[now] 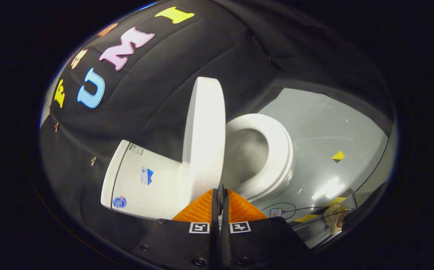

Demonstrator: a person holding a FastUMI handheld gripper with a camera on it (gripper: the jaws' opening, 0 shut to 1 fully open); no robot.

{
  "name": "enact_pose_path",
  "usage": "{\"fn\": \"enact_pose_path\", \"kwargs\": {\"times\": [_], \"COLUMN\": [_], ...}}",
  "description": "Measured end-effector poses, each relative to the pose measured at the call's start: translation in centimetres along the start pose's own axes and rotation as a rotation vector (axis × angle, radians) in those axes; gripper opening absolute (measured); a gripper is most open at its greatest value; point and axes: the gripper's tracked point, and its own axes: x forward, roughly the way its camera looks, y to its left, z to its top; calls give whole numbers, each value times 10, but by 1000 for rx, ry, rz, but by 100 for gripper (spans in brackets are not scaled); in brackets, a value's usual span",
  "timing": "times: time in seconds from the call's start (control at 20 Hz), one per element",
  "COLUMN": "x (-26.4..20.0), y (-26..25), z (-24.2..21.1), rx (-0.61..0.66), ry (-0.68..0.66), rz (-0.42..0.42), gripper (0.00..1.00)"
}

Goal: Open the toilet lid.

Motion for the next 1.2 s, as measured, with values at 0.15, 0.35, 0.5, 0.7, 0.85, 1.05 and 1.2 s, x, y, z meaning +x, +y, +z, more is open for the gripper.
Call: {"fn": "enact_pose_path", "kwargs": {"times": [0.15,0.35,0.5,0.7,0.85,1.05,1.2], "x": [-10,-19,-24,-27,-30,-31,-31], "y": [27,55,77,103,129,163,190], "z": [2,0,-2,-5,-8,-17,-26], "rx": [-85,-181,-277,-454,-549,-677,-771], "ry": [-22,-42,-67,-113,-143,-185,-211], "rz": [-21,-33,-57,-130,-155,-178,-184], "gripper": [5,5,5,5,5,5,5]}}
